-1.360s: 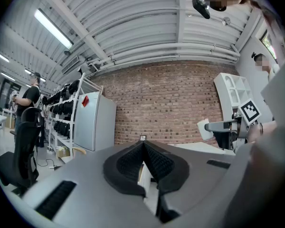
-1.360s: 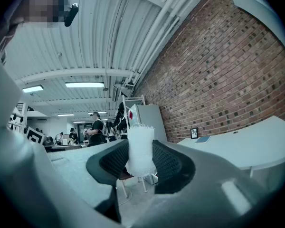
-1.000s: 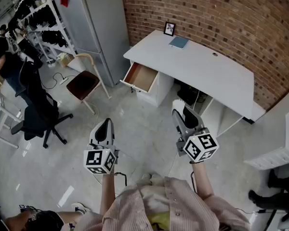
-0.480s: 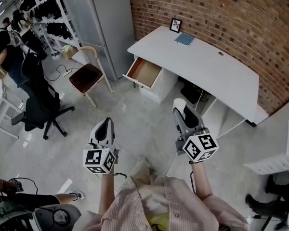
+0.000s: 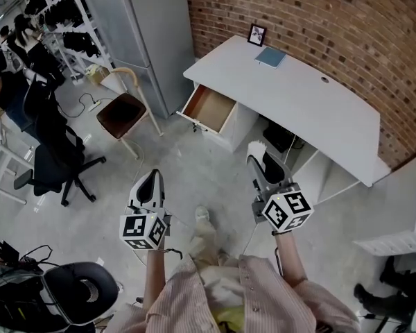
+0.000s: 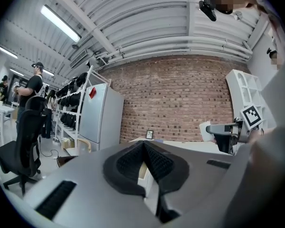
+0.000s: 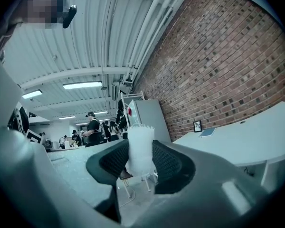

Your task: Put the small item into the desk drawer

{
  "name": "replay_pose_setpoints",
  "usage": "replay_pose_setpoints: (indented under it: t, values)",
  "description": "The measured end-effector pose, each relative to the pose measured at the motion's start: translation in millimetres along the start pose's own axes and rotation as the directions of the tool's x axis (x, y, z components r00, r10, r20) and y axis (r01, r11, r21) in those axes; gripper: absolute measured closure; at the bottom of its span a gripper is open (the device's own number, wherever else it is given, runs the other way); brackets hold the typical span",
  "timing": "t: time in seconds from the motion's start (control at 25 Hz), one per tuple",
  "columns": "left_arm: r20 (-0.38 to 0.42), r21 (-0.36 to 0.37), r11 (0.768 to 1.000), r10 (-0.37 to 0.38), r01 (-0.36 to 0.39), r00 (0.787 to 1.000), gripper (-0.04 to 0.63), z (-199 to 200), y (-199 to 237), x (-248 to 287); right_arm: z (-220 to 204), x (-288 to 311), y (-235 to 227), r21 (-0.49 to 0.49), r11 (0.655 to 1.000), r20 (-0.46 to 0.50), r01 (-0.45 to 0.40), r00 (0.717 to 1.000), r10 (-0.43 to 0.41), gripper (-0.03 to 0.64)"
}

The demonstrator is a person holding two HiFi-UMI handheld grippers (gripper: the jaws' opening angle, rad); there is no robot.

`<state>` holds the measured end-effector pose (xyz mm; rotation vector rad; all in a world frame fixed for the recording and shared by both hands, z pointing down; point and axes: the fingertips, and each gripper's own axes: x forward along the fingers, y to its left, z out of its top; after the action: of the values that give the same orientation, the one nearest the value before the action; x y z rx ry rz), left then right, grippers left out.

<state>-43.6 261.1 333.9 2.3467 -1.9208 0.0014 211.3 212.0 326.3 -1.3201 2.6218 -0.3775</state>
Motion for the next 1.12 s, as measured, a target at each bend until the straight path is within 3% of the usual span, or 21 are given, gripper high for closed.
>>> replay_pose_setpoints:
  t: [0.68,1.12]
  values:
    - [-0.107,-0.079,0.995,-0.076,0.068,0.991,0.597,-14,105,203,-23,194,-72,0.042,0.994,-0.100,0.104,0.990,-0.099,0.460]
    - [-0.093,-0.102,0.992,-0.077,0.068,0.993,0.597,-10,161,270,-33,289,-90,0.047,0.991,-0.125,0.123,0.985,-0.116,0.460]
